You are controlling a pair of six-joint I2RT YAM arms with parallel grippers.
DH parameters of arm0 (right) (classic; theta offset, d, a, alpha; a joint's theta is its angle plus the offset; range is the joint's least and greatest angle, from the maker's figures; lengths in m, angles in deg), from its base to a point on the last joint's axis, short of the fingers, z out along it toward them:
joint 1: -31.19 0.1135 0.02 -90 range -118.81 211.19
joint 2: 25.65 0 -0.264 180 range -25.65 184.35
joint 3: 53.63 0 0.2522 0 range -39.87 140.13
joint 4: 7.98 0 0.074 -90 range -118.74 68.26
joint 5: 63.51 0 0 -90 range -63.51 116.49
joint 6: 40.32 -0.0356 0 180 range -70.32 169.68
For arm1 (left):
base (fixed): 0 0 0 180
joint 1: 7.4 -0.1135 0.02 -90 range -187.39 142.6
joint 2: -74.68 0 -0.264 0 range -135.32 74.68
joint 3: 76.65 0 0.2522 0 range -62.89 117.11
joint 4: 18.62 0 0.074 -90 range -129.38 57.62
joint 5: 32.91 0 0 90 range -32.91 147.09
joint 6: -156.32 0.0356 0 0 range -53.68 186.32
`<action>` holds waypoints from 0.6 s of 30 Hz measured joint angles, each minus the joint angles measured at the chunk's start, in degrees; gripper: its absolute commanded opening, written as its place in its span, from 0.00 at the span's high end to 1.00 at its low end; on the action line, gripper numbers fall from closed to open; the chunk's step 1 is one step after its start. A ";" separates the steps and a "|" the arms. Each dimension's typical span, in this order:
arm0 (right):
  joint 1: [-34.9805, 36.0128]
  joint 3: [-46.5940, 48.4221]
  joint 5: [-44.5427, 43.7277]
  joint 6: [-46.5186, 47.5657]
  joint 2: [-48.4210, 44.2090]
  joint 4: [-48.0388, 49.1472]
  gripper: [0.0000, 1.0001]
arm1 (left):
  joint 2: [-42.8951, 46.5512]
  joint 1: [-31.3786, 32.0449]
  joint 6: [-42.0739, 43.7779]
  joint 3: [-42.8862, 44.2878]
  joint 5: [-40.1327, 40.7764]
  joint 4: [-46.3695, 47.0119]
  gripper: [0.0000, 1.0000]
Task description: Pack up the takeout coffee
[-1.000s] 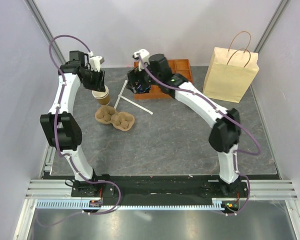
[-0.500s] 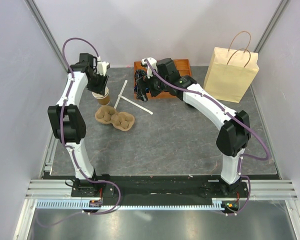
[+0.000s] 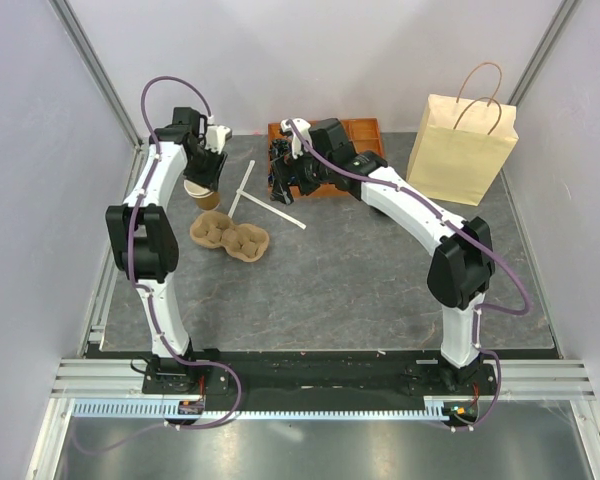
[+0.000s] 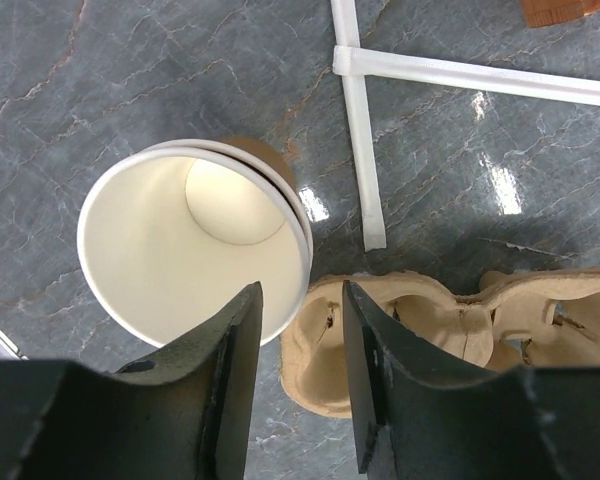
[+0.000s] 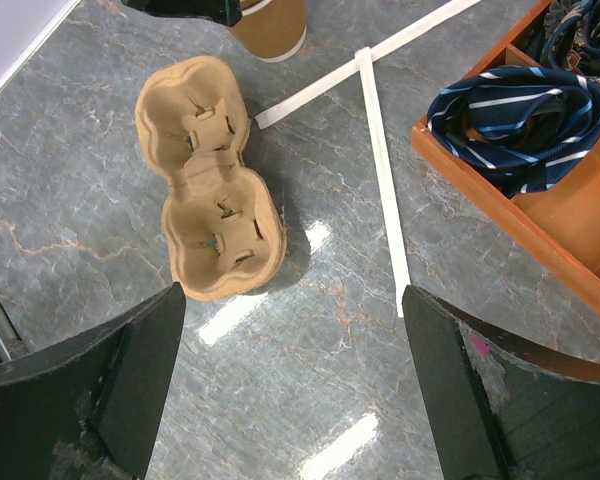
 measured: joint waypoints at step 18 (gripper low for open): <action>-0.26 0.61 0.17 -1.33 1.16 0.31 0.02 | -1.60 0.02 0.46 1.07 1.18 0.00 0.98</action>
